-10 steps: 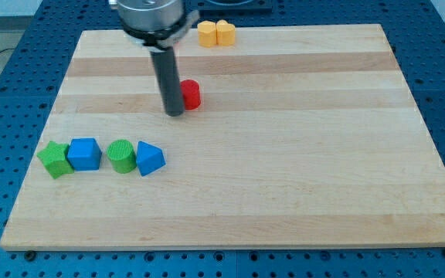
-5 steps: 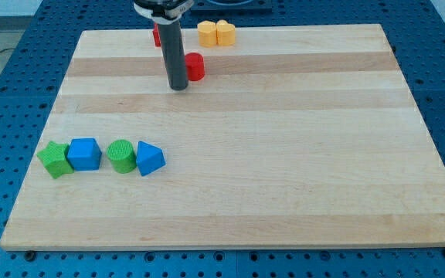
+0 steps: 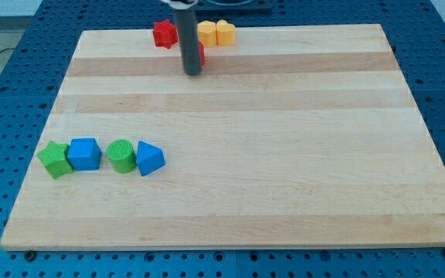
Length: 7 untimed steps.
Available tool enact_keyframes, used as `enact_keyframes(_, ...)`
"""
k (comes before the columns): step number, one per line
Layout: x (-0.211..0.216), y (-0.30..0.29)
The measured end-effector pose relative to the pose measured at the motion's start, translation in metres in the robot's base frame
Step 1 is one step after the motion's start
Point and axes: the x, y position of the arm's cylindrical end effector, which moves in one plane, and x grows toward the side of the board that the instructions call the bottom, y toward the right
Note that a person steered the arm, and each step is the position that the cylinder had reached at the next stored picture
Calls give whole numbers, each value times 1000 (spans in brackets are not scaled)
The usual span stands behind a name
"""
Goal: Place the red circle in between yellow hexagon and red star
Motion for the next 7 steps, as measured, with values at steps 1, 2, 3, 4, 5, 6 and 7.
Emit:
enact_keyframes(1,-2,29)
enact_keyframes(2,-5,25)
enact_keyframes(3,-9,-3)
enact_keyframes(4,-24,-18)
enact_keyframes(5,-38,-39)
enact_keyframes(6,-42,-46)
enact_keyframes(7,-52,-47)
